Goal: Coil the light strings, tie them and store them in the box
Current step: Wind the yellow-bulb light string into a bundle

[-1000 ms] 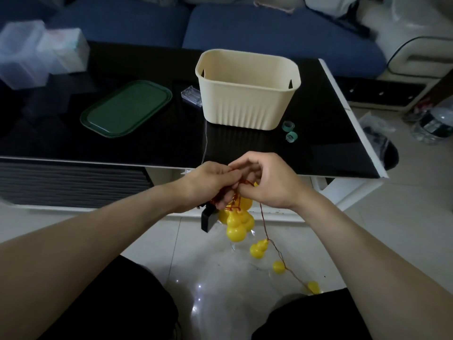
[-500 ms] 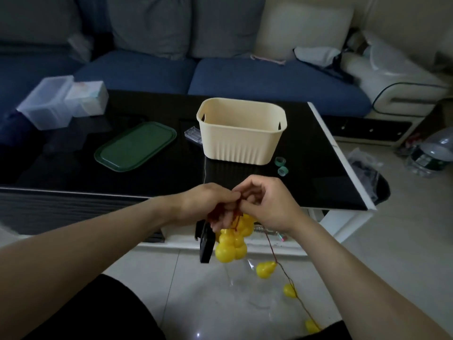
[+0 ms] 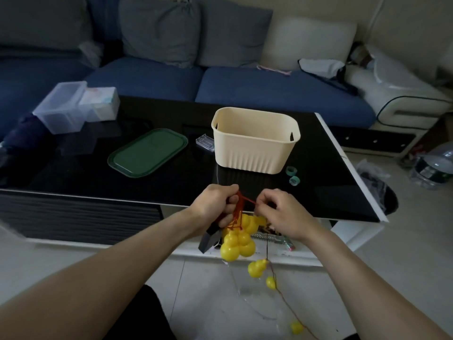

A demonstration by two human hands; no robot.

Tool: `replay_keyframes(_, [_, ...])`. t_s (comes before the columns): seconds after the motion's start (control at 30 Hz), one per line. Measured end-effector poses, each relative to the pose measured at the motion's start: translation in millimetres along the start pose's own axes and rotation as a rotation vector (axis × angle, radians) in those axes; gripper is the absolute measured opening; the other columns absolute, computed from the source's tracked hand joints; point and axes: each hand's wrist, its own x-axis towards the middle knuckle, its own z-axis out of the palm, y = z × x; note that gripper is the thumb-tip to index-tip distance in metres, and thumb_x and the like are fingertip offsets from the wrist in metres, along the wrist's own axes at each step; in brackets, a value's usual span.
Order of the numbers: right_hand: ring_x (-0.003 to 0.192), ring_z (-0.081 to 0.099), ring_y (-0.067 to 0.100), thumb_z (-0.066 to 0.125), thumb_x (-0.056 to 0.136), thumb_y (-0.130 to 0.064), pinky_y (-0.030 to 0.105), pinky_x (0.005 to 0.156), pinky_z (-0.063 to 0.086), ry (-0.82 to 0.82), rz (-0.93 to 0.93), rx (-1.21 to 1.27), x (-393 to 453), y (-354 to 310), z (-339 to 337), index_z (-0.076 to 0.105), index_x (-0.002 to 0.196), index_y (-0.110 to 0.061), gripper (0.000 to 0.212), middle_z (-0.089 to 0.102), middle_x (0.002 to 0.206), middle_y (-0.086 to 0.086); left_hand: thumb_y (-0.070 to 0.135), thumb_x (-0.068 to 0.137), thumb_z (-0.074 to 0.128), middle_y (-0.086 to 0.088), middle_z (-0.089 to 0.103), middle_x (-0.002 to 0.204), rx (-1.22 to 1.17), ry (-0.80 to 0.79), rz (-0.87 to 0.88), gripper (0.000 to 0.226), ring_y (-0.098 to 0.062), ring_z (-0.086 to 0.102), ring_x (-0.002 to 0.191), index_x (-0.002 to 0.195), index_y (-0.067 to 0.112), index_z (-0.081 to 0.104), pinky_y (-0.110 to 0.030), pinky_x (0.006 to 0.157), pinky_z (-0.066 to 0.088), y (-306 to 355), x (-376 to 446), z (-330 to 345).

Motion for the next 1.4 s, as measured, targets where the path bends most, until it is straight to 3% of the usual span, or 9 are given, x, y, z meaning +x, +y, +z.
replay_keyframes(0.13, [0.066, 0.065, 0.014, 0.057, 0.096, -0.007, 0.031, 0.068, 0.047, -0.11, 0.086, 0.258, -2, 1, -8, 0.059, 0.074, -0.011, 0.022, 0.066, 0.063, 0.0, 0.03, 0.105, 0.039, 0.001, 0.029, 0.046, 0.006, 0.032, 0.018, 0.045, -0.015, 0.026, 0.035, 0.062, 0.016, 0.039, -0.026, 0.041, 0.019, -1, 5, -10])
replay_keyframes(0.37, [0.049, 0.047, 0.017, 0.078, 0.08, -0.017, 0.035, 0.056, 0.05, -0.314, 0.198, 0.604, -8, 24, -26, 0.064, 0.095, -0.002, 0.026, 0.054, 0.066, 0.009, 0.027, 0.106, 0.036, 0.003, 0.024, 0.048, -0.1, 0.16, 0.01, 0.045, -0.01, 0.02, 0.037, 0.062, 0.018, 0.036, -0.018, 0.037, 0.015, -4, 11, -27])
replay_keyframes(0.6, [0.059, 0.055, 0.013, 0.067, 0.096, -0.029, 0.029, 0.065, 0.049, -0.15, 0.357, 0.302, -9, 44, -32, 0.075, 0.083, -0.009, 0.026, 0.059, 0.065, 0.002, 0.025, 0.105, 0.035, 0.004, 0.025, 0.049, -0.316, 0.321, 0.04, 0.041, -0.01, 0.021, 0.038, 0.065, 0.019, 0.035, -0.022, 0.036, 0.015, -2, 14, -29])
replay_keyframes(0.8, [0.056, 0.055, 0.006, 0.07, 0.094, -0.031, 0.027, 0.06, 0.045, 0.012, 0.191, 0.071, -13, 34, -20, 0.074, 0.078, -0.022, 0.019, 0.064, 0.06, 0.0, 0.032, 0.104, 0.037, 0.0, 0.033, 0.05, -0.421, 0.269, -0.068, 0.042, -0.016, 0.033, 0.04, 0.066, 0.015, 0.04, -0.023, 0.037, 0.032, 2, 9, -16])
replay_keyframes(1.0, [0.058, 0.054, -0.002, 0.071, 0.092, -0.029, 0.019, 0.057, 0.043, -0.072, 0.062, -0.041, -24, 17, -6, 0.074, 0.082, -0.02, 0.014, 0.062, 0.063, -0.01, 0.034, 0.102, 0.038, -0.018, 0.057, 0.065, -0.59, 0.077, -0.062, 0.04, -0.038, 0.072, 0.073, 0.07, 0.011, 0.045, -0.039, 0.074, 0.053, 8, 0, 1])
replay_keyframes(1.17, [0.05, 0.046, 0.0, 0.068, 0.093, -0.024, 0.013, 0.051, 0.036, -0.105, -0.016, -0.075, -29, 1, -4, 0.07, 0.077, -0.024, 0.016, 0.052, 0.053, -0.013, 0.029, 0.098, 0.042, -0.037, 0.066, 0.108, -0.639, -0.057, -0.032, 0.03, -0.045, 0.068, 0.102, 0.076, 0.009, 0.048, -0.046, 0.094, 0.052, 7, -2, 24])
replay_keyframes(1.23, [0.05, 0.047, 0.001, 0.069, 0.091, -0.02, 0.013, 0.053, 0.037, -0.126, -0.039, -0.063, -31, -3, -4, 0.072, 0.078, -0.019, 0.014, 0.052, 0.051, -0.013, 0.027, 0.096, 0.042, -0.034, 0.067, 0.107, -0.581, -0.103, -0.036, 0.028, -0.039, 0.071, 0.095, 0.076, 0.009, 0.048, -0.041, 0.087, 0.056, 5, -3, 33])
replay_keyframes(1.33, [0.055, 0.051, 0.003, 0.071, 0.089, -0.016, 0.02, 0.057, 0.043, -0.153, -0.076, -0.012, -34, -7, -7, 0.075, 0.078, -0.018, 0.012, 0.061, 0.062, -0.008, 0.025, 0.095, 0.043, -0.014, 0.067, 0.073, -0.402, -0.128, -0.075, 0.025, -0.02, 0.065, 0.057, 0.076, 0.01, 0.049, -0.021, 0.051, 0.049, -3, -4, 42])
replay_keyframes(1.4, [0.054, 0.053, 0.002, 0.072, 0.09, -0.017, 0.019, 0.056, 0.043, -0.123, -0.072, 0.001, -34, -6, -13, 0.077, 0.081, -0.019, 0.011, 0.062, 0.059, -0.008, 0.028, 0.089, 0.049, -0.01, 0.059, 0.074, -0.281, -0.187, -0.098, 0.023, -0.019, 0.058, 0.061, 0.082, 0.008, 0.056, -0.025, 0.058, 0.046, -10, -3, 47])
